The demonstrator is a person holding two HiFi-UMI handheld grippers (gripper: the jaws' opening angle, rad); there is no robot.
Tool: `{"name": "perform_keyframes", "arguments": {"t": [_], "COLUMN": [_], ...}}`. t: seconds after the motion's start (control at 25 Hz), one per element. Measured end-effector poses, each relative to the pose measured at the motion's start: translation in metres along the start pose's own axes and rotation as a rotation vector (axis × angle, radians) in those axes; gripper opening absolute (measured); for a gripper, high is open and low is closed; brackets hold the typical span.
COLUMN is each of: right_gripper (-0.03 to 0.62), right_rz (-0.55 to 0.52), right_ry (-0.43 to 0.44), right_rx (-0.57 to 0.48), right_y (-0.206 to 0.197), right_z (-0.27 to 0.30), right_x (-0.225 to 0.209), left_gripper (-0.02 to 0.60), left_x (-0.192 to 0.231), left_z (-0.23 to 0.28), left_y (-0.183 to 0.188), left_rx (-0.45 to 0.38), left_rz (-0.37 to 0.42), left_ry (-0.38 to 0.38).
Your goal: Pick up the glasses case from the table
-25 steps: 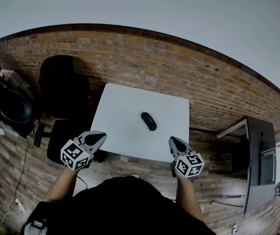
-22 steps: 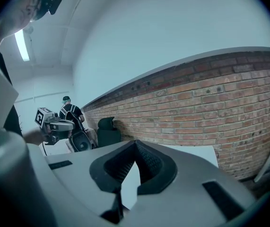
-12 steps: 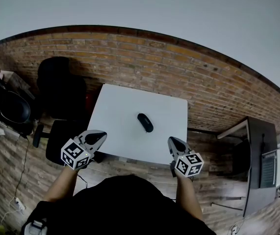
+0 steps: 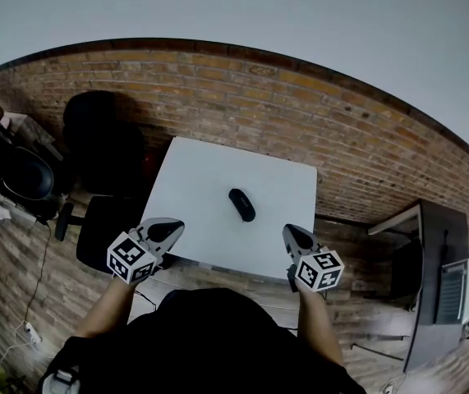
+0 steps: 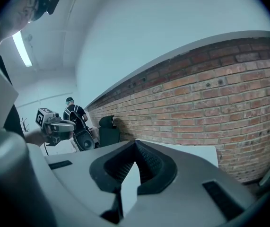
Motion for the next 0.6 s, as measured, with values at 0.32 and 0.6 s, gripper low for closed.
{"name": "perform_keyframes", "arguments": {"t": [0.32, 0.6], "right_gripper": [0.017, 0.017], "right_rz": [-0.015, -0.027], "right_ry": [0.009, -0.002], "right_rx": [0.022, 0.024], "right_y": [0.003, 0.008], "right_z": [0.004, 0.009], "right_x": [-0.003, -0.002], "left_gripper": [0.011, 0.011], "left_x": [0.003, 0.01], "left_z": [0.005, 0.007], "left_y": [0.004, 0.001], "left_rx": [-0.018, -0.013], "left_rz": [0.007, 0.0], "left_ry": [0.008, -0.007]}}
Point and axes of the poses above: the fingertips, and each gripper's own axes: z forward along the fingers, x to its left, y out of its top, the point moved 7 cm from there along -z, backward along the fingers, and after that the axes turned 12 degrees about -x, right-handed, at the moved point
